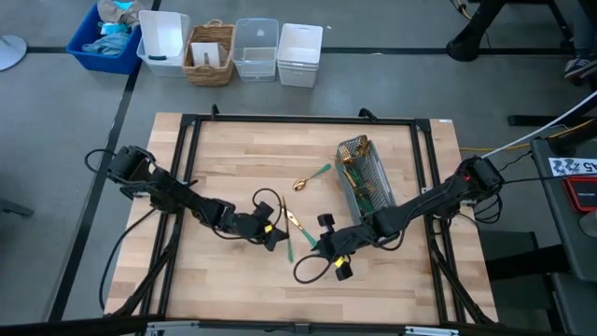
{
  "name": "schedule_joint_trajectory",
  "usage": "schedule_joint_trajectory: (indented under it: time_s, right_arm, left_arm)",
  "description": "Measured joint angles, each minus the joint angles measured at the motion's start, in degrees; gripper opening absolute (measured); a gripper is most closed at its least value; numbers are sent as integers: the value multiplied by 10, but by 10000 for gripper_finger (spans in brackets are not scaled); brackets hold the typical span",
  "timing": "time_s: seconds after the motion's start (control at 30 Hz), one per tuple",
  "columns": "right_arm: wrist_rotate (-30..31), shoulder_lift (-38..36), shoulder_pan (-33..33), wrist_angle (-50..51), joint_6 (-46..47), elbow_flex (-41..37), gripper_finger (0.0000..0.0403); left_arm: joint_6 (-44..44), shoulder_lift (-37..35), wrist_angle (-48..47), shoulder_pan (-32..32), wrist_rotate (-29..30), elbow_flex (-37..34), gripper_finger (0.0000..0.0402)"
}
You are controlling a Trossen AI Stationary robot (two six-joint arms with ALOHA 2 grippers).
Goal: Sort silverware
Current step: Put the bottom left knife into the bottom section of the basket
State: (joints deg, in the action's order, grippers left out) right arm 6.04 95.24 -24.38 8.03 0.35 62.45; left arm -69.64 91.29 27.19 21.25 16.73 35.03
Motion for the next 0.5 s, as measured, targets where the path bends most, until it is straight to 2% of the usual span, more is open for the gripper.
schedule_joint_trajectory:
  time_s: [0.13, 0.37, 0.5]
  right_arm:
    - [4, 0, 0, 44, 0, 23, 62]
    - [98, 0, 6, 58, 57, 27, 62]
    - [110, 0, 18, 49, 107, 27, 62]
  left_arm:
    - [22, 0, 17, -8, 0, 0, 40]
    - [42, 0, 39, -15, 0, 0, 40]
    - [41, 0, 39, -15, 0, 0, 40]
